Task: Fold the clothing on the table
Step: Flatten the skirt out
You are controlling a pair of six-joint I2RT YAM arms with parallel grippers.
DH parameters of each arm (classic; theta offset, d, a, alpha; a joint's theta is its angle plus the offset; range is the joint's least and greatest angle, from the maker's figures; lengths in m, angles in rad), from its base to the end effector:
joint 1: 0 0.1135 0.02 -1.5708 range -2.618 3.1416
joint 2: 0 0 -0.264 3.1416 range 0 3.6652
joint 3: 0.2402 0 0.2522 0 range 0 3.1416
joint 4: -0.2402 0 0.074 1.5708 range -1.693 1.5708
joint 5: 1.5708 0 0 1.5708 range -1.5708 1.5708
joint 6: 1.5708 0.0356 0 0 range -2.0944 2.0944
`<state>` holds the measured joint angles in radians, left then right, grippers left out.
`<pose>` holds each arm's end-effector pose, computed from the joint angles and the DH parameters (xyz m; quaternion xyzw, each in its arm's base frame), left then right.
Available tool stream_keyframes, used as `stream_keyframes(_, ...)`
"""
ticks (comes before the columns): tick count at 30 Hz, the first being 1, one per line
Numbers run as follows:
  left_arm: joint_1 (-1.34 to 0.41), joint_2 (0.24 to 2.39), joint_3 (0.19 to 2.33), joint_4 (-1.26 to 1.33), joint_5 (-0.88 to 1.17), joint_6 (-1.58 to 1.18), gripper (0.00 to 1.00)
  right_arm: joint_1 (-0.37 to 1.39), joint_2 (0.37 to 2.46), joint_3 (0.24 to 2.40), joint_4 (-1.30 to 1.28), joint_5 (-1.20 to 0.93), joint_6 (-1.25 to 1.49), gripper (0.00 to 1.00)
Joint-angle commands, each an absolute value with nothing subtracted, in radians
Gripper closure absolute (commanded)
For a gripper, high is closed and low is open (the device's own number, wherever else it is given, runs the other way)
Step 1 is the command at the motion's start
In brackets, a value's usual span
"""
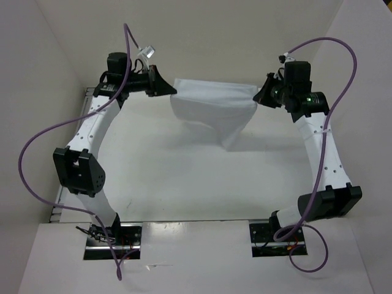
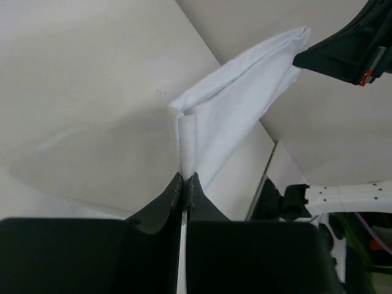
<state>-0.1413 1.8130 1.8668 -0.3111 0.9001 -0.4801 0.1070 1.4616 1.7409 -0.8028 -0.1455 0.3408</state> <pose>0.4096 -0.0864 0.4184 0.1416 0.7477 -0.4961 0.4181 0.3025 0.0377 0.4465 0.0646 0.8621 0.1721 0.4723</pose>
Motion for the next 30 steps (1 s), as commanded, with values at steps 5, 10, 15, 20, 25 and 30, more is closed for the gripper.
stream_keyframes(5,-0.155,1.326,1.516,-0.221,0.881,-0.583,1.0,0.117,1.15,1.599,-0.907,-0.299,0.328,1.0)
stream_keyframes(10,-0.137,1.187,1.384,-0.221,0.83,-0.621,1.0,0.117,1.058,1.497,-0.907,-0.34,0.362,1.0)
stream_keyframes(15,-0.127,1.353,1.355,-0.276,0.787,-0.58,1.0,0.117,1.179,1.39,-0.777,-0.385,0.371,1.0)
stream_keyframes(20,-0.127,1.662,1.397,-0.244,0.772,-0.531,1.0,0.117,1.392,1.348,-0.648,-0.397,0.371,1.0)
stream_keyframes(25,-0.118,2.018,1.647,-0.276,0.805,-0.509,1.0,0.092,1.636,1.449,-0.569,-0.356,0.339,1.0)
stream_keyframes(30,-0.098,2.222,2.064,-0.404,0.841,-0.531,1.0,0.057,1.743,1.707,-0.571,-0.311,0.33,1.0)
